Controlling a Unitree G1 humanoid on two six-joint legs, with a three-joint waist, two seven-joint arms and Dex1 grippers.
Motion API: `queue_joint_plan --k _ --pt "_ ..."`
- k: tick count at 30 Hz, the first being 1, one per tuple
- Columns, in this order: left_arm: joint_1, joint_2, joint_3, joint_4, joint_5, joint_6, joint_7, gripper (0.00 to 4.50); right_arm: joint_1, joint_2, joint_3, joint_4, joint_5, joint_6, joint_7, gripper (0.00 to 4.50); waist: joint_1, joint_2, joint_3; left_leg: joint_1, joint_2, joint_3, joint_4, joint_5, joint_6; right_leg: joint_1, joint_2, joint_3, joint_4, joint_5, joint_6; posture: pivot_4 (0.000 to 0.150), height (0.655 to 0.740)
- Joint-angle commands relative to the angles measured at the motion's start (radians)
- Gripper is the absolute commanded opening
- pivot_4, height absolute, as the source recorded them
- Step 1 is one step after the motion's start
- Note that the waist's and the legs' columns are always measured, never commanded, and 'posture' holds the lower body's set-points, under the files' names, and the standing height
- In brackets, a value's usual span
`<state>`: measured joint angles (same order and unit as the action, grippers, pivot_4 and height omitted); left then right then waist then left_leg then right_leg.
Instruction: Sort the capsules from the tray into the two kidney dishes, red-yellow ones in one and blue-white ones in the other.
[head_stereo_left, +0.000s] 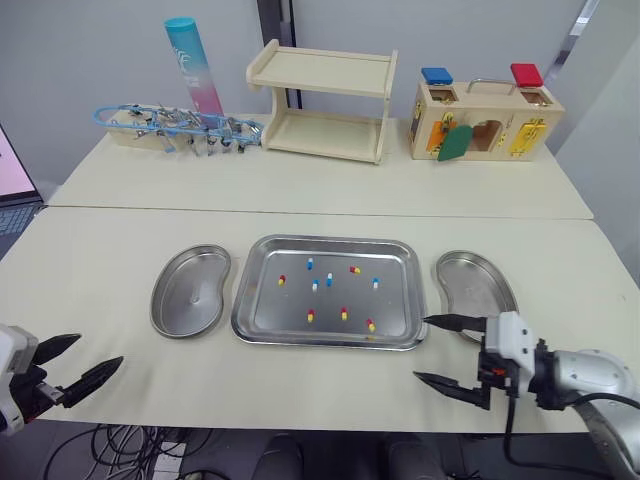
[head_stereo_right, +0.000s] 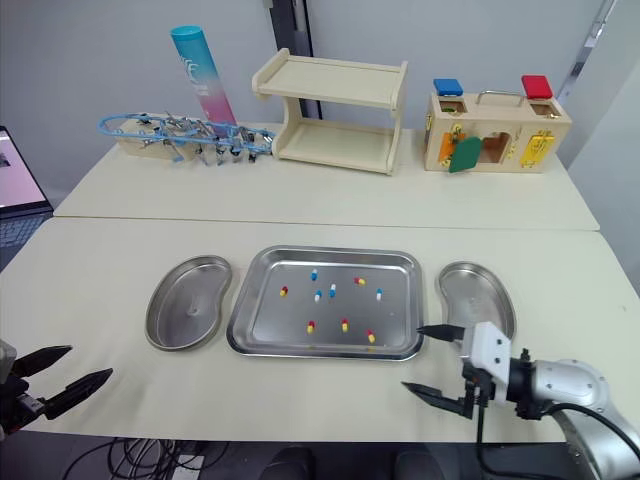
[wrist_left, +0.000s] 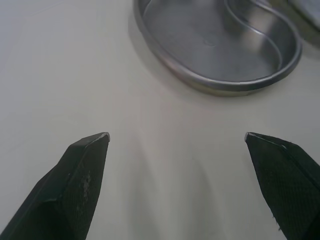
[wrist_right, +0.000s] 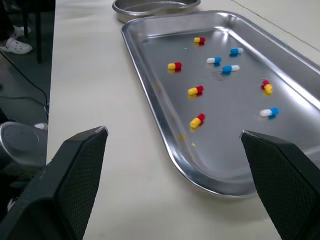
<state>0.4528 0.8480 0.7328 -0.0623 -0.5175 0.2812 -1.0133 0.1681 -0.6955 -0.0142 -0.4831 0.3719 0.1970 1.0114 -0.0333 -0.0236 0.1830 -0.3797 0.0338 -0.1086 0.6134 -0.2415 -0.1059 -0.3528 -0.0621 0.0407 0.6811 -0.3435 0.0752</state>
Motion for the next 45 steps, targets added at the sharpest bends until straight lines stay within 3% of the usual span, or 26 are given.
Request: queue_joint_plan --k 1,7,12,14,18,31,45 --pt "-0.037 0.035 -0.003 -0.159 -0.066 0.080 0.006 4.50 -0.018 0.024 0.030 -0.044 -0.013 -0.009 -0.042 4.49 0.004 -0.001 -0.001 0.000 0.000 0.000 0.000 0.000 0.000 0.000 0.000 0.000 0.000 0.000 0.000 0.150 0.7400" --pt "-0.255 0.087 -0.200 -0.278 -0.146 0.266 0.040 4.50 -0.022 0.055 0.061 -0.074 -0.007 0.039 -0.104 4.49 0.004 -0.001 -0.001 0.000 0.000 -0.001 0.000 0.000 0.000 0.001 0.000 0.000 0.000 0.000 0.000 0.150 0.7400" --pt "-0.527 0.082 -0.440 -0.160 -0.057 0.235 0.000 4.50 -0.034 0.086 0.087 -0.091 -0.009 0.068 -0.156 4.49 -0.002 -0.001 -0.001 0.000 0.000 -0.001 0.000 0.000 0.000 0.000 0.001 0.000 0.001 0.000 0.000 0.150 0.7400" --pt "-0.657 0.050 -0.543 -0.062 0.010 0.188 -0.011 4.11 -0.035 0.093 0.099 -0.099 -0.016 0.075 -0.171 4.50 -0.001 -0.001 -0.001 0.000 0.000 -0.001 0.000 0.000 0.000 0.000 0.002 0.000 0.001 0.000 0.000 0.150 0.7400" --pt "-0.771 0.003 -0.650 0.011 0.065 0.197 -0.004 3.18 -0.029 0.099 0.112 -0.110 -0.025 0.078 -0.198 4.50 -0.003 -0.001 -0.001 0.000 0.000 -0.001 0.001 0.000 0.000 0.000 0.002 0.001 0.000 0.000 0.000 0.150 0.7400" --pt "-0.805 -0.142 -0.742 -0.046 0.161 0.360 0.221 3.18 -0.011 0.121 0.152 -0.134 -0.043 0.080 -0.250 4.50 -0.001 -0.001 -0.001 -0.001 0.000 -0.002 0.001 0.000 0.000 0.000 0.002 0.000 0.001 0.000 0.000 0.150 0.7400" --pt "-0.882 -0.263 -0.818 -0.013 0.230 0.512 0.361 3.18 -0.002 0.123 0.174 -0.139 -0.047 0.071 -0.272 4.50 0.000 -0.001 -0.001 -0.001 0.000 -0.002 0.002 0.000 0.000 0.000 0.002 0.000 0.001 0.000 0.000 0.150 0.7400"
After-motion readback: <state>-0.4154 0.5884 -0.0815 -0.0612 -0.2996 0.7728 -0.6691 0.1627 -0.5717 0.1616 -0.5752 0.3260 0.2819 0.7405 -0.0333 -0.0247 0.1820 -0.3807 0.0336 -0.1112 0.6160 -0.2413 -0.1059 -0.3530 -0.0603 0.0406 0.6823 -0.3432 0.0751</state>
